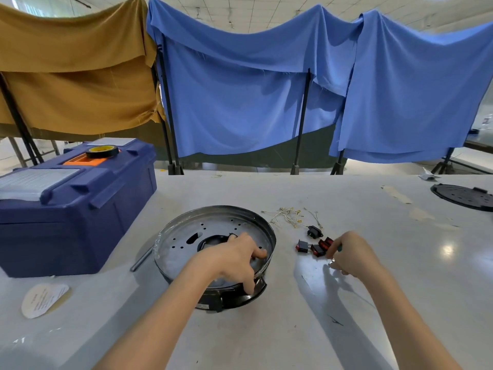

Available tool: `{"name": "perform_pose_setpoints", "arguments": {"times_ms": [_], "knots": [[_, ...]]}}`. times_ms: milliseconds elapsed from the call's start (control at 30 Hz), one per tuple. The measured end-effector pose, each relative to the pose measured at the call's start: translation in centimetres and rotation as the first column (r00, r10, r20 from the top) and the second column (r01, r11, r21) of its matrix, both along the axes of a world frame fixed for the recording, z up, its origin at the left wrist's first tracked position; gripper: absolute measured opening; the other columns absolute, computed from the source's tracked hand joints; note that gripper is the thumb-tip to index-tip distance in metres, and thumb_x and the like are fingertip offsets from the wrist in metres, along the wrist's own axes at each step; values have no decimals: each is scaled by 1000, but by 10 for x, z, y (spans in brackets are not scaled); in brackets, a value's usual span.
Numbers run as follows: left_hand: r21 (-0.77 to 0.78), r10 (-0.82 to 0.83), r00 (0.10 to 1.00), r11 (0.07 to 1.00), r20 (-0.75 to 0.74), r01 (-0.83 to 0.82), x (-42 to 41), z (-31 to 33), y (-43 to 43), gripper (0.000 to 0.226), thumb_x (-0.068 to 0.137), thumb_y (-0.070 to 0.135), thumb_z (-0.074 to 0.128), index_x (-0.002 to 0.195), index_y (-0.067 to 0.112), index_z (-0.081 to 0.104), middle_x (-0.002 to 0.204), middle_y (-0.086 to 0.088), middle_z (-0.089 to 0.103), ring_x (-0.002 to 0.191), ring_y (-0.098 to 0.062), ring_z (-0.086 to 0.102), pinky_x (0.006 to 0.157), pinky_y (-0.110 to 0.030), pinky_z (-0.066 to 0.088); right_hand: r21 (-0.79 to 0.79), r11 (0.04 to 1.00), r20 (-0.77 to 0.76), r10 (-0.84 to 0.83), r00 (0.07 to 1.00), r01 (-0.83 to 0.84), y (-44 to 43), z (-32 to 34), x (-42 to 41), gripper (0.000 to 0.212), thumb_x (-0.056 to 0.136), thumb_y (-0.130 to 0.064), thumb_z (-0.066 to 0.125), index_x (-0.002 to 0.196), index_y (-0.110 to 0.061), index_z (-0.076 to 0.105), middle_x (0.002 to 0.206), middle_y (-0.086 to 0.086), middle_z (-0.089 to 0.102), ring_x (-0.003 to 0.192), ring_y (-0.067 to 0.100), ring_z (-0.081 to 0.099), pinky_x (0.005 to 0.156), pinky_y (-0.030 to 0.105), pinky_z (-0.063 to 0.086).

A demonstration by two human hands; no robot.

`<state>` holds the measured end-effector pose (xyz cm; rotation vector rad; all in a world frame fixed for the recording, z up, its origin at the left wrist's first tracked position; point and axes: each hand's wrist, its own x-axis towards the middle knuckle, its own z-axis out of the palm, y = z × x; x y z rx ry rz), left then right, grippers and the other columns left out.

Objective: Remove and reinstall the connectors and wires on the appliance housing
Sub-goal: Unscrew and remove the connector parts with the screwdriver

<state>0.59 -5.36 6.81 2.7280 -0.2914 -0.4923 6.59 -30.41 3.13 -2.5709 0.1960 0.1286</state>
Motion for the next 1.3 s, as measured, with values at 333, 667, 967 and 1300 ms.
{"name": "perform_pose_setpoints", "arguments": {"times_ms": [333, 667, 967, 1300], "knots": [[6, 12, 999, 1000, 30, -12, -4, -2, -5, 83, 75, 36, 78, 146, 21, 38, 136, -2, 37, 134, -23, 29, 107, -45, 36, -160, 986, 31, 45, 998, -40, 4, -11, 3, 19, 79, 1, 54, 91, -8, 66, 89, 10, 66, 84, 29, 65, 66, 27, 44], [153, 79, 841, 970, 536, -188, -14, -22, -43, 10, 89, 22, 59, 91, 16, 52, 113, -6, 51, 110, -27, 47, 79, -32, 32, 422, 876, -12, 264, 965, -234, 61, 11, -18, 8, 83, 4, 61, 82, -1, 67, 68, 11, 73, 35, 13, 53, 36, 18, 33], [133, 55, 856, 981, 514, -143, -17, -12, -41, 5, 95, 11, 51, 91, 8, 49, 112, -11, 50, 104, -33, 52, 69, -35, 31, 613, 790, -234, 215, 948, -28, 78, -6, -13, 19, 82, 14, 54, 97, 12, 65, 68, 18, 64, 38, 16, 39, 39, 18, 28], [-191, 183, 876, 976, 446, -106, 3, 28, -14, 53, 84, 16, 67, 45, 17, 32, 42, 7, 31, 41, -12, 31, 48, -27, 27, 905, 416, -278, 411, 869, 93, 74, -10, -16, 27, 89, 15, 49, 107, 2, 64, 69, 15, 59, 37, 10, 26, 34, 16, 21]]}}
